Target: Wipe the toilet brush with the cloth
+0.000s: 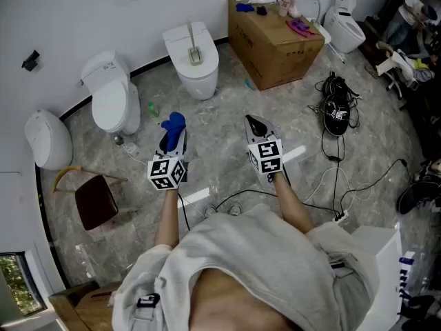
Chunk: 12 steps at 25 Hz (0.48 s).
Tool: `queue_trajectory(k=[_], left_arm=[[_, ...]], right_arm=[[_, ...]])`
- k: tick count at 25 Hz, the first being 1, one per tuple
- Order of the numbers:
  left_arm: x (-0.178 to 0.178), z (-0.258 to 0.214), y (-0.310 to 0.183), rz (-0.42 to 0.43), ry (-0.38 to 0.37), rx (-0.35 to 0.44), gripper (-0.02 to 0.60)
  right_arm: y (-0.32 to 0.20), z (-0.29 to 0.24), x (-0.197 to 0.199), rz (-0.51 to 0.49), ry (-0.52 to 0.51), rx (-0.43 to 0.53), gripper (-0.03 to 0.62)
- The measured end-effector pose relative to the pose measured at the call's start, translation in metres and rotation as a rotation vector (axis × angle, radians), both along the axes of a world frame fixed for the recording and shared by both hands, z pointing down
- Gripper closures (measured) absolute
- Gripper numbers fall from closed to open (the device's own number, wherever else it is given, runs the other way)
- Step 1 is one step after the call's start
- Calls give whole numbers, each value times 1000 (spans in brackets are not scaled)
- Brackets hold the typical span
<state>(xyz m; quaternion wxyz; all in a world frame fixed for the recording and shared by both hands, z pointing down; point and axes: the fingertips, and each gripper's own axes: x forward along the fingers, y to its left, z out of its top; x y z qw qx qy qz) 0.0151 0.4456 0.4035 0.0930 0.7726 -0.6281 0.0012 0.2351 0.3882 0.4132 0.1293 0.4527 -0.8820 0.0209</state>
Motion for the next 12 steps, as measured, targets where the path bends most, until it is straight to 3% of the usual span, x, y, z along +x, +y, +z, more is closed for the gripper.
queue_trajectory(k=[12], left_arm=[[10, 12, -15, -14, -7, -23, 419]], right_arm=[[-8, 24, 8, -20, 14, -26, 563]])
